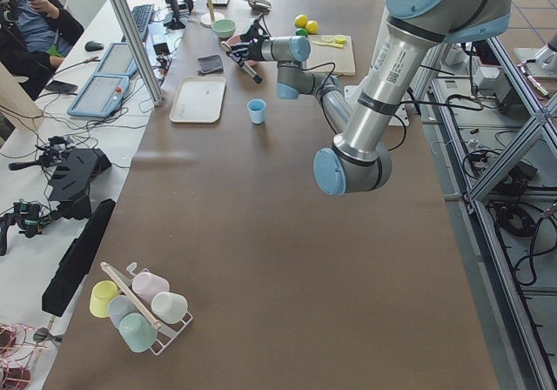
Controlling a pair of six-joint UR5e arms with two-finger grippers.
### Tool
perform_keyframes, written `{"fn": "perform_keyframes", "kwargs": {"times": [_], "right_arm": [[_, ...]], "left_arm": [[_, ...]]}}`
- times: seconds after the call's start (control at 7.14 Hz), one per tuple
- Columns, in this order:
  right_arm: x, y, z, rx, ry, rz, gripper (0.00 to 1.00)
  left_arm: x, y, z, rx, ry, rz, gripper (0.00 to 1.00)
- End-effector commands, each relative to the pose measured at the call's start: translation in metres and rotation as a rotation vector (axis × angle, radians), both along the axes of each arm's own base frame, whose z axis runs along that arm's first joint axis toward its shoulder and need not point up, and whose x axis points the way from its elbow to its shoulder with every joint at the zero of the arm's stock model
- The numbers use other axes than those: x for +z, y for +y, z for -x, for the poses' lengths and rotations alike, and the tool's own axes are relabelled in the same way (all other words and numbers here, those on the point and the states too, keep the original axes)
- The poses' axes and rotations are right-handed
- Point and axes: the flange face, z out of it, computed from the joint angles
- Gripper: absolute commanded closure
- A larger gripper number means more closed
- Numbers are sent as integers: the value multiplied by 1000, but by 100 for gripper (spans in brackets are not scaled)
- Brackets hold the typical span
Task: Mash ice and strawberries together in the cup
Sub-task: 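Lift the pestle with the left gripper and lower it into the blue cup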
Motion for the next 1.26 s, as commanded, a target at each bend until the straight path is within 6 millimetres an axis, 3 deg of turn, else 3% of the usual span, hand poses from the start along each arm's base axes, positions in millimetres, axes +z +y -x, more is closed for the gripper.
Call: {"fn": "perform_keyframes", "kwargs": {"times": [0.0, 0.42, 0.56, 0.7, 0.84, 1.12], "right_arm": [[33, 10, -6, -7, 120, 154, 2], [44, 34, -45, -116, 160, 98, 1], [49, 37, -50, -153, 165, 114, 1], [48, 40, -53, -156, 163, 112, 1], [49, 41, -54, -154, 164, 115, 1], [48, 37, -55, -151, 163, 115, 1]], "left_arm": [[-10, -1, -1, -10, -47, -51, 69], [2, -6, -4, -18, -69, -40, 69], [6, -8, -7, -17, -70, -37, 69], [22, -15, -21, -16, -60, -44, 69], [53, -26, -39, -16, -40, -58, 69], [66, -31, -46, -15, -42, -55, 69]]}}
